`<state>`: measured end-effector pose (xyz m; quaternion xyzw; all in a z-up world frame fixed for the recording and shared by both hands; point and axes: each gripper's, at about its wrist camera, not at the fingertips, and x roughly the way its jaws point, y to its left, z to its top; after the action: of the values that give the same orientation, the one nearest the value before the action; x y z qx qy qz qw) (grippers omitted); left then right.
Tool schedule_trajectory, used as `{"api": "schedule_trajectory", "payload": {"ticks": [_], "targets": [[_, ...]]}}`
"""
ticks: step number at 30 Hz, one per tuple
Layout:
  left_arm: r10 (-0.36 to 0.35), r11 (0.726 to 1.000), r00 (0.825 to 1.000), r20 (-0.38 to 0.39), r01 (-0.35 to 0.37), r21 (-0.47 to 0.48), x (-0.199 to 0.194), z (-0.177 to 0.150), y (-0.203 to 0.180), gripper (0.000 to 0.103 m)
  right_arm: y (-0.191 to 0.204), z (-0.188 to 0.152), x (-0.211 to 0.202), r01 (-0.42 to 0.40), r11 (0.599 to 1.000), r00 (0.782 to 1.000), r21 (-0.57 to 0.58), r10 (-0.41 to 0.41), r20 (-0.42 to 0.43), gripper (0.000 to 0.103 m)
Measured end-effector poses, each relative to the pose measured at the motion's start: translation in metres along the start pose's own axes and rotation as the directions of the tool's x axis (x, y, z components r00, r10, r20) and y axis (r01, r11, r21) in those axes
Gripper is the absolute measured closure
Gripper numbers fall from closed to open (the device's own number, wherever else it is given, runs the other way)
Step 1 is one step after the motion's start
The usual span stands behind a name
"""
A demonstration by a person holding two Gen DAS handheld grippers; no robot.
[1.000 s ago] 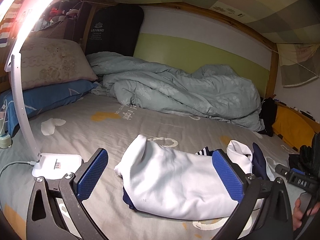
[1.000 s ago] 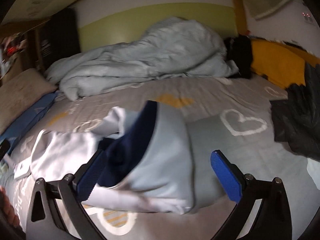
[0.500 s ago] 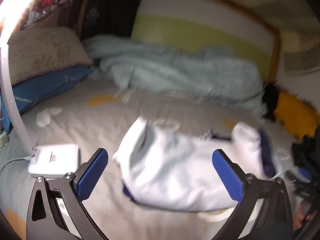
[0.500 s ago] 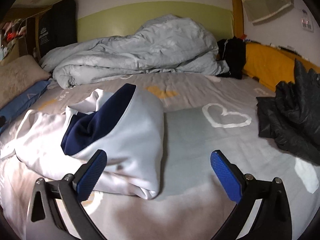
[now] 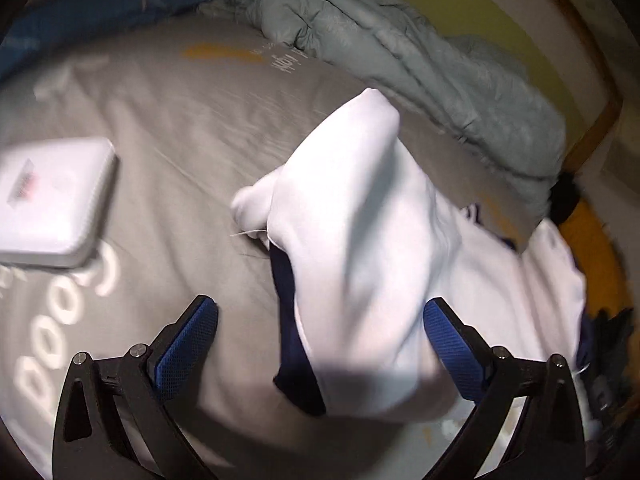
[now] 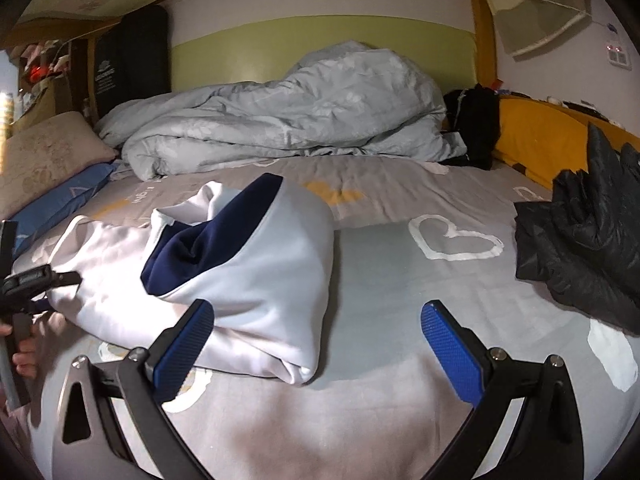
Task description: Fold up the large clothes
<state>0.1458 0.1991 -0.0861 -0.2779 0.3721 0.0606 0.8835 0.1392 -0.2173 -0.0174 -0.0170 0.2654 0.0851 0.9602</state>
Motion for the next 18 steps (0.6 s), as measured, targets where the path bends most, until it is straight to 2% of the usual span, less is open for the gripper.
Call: {"api": "schedule_trajectory", "payload": {"ticks": [1, 3, 5, 7, 9, 11, 15, 18], "targets": [[-0.018, 1.0, 1.0, 0.013, 0.018, -0.001, 0.0, -0.001, 0.001, 0.005, 0.001, 0.0, 0.0, 0.004, 1.0, 1.0, -0.013, -0.004, 0.002, 0.0], [-0.062, 0.998, 0.998, 0.017, 0.062, 0.015, 0.003, -0.002, -0.002, 0.02, 0.002, -0.001, 0.002, 0.031, 0.999, 1.0, -0.035, -0.031, 0.004, 0.0], [-0.06, 0.998, 0.998, 0.03, 0.059, 0.029, 0.006, -0.003, -0.006, 0.021, 0.0, -0.004, 0.007, 0.041, 0.999, 0.999, -0.026, -0.042, -0.007, 0.0], [-0.065, 0.997, 0.997, 0.03, 0.064, 0.046, 0.008, -0.005, -0.01, 0.028, -0.004, -0.009, 0.014, 0.05, 0.999, 0.998, -0.006, -0.05, -0.027, 0.0], [-0.104, 0.994, 0.994, 0.023, 0.103, 0.041, 0.008, -0.003, -0.011, 0.048, -0.007, -0.015, 0.019, 0.068, 0.998, 0.997, 0.001, -0.068, -0.04, 0.0], [-0.102, 0.994, 0.994, 0.041, 0.1, 0.053, 0.005, 0.0, -0.014, 0.055, -0.01, -0.017, 0.019, 0.059, 0.998, 0.997, 0.01, -0.058, -0.041, 0.0], [-0.087, 0.982, 0.99, 0.109, 0.067, 0.176, -0.013, 0.003, -0.04, 0.073, -0.008, -0.011, 0.011, 0.062, 0.998, 0.998, -0.004, -0.062, 0.001, 0.0], [-0.13, 0.973, 0.983, 0.132, 0.101, 0.21, -0.033, 0.012, -0.058, 0.081, -0.005, -0.006, 0.007, 0.072, 0.997, 0.997, -0.025, -0.071, 0.026, 0.0]]}}
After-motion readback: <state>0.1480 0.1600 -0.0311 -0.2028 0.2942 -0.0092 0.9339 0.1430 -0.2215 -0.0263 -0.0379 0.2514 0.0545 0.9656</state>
